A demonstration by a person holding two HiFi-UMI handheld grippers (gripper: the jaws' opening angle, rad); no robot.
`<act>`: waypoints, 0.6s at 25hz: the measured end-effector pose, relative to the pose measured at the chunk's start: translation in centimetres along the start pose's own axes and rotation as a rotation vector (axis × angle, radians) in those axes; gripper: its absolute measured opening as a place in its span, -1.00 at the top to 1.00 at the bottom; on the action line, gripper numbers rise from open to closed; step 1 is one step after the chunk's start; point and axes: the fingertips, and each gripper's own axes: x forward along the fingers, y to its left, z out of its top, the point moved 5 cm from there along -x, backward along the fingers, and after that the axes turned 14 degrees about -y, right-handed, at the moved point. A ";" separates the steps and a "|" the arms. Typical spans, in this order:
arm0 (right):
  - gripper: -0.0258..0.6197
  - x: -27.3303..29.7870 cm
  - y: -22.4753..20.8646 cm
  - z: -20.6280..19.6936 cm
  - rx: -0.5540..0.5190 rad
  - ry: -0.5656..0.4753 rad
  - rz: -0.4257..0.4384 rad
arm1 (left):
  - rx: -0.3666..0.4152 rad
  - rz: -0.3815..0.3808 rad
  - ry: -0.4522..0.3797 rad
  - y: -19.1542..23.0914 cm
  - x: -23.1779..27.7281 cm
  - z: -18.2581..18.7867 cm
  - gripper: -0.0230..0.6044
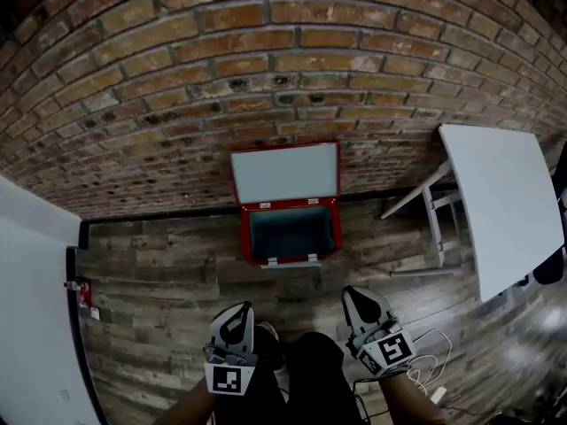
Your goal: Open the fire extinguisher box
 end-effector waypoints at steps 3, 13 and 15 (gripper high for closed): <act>0.86 -0.4 2.5 8.5 -0.047 0.061 -0.009 | -0.011 0.016 0.053 3.4 -1.2 9.6 0.78; 0.86 -0.6 11.5 34.0 -0.061 0.017 -0.033 | -0.055 0.002 0.023 11.0 -1.4 34.6 0.78; 0.86 -0.2 11.7 36.7 -0.050 -0.019 -0.044 | -0.039 0.017 -0.019 11.9 -0.1 37.4 0.78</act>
